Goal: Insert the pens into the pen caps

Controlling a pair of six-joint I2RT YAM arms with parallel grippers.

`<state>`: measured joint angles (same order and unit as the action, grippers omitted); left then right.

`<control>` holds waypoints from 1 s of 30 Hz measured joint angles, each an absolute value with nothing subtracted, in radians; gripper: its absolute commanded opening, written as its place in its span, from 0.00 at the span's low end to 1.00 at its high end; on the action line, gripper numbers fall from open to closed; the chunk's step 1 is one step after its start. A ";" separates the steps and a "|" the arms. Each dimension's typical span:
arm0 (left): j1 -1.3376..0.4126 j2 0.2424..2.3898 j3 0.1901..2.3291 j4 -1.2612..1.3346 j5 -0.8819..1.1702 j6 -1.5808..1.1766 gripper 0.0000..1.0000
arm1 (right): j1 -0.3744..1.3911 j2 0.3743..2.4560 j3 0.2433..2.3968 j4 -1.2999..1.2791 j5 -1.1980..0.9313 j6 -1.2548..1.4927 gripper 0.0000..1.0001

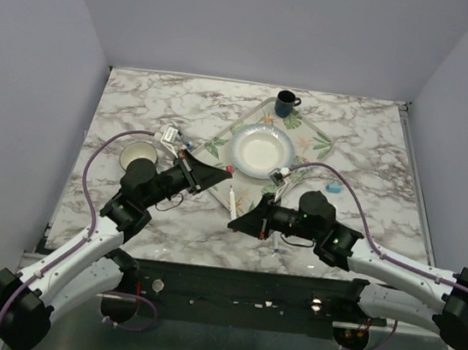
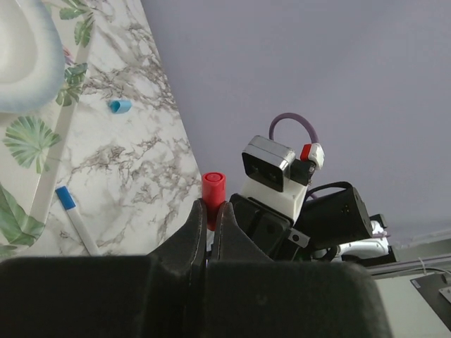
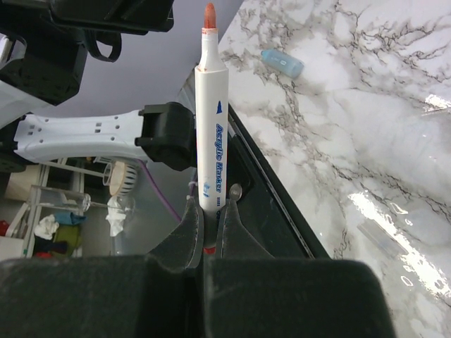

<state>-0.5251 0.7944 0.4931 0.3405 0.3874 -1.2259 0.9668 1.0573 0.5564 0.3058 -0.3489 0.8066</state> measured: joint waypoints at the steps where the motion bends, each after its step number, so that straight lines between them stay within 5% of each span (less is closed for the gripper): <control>1: -0.526 0.794 0.490 0.340 0.388 -1.226 0.00 | 0.970 1.064 0.559 0.306 -0.348 0.807 0.01; 30: -0.558 0.743 0.469 0.293 0.388 -1.169 0.00 | 0.995 1.093 0.606 0.292 -0.294 0.805 0.01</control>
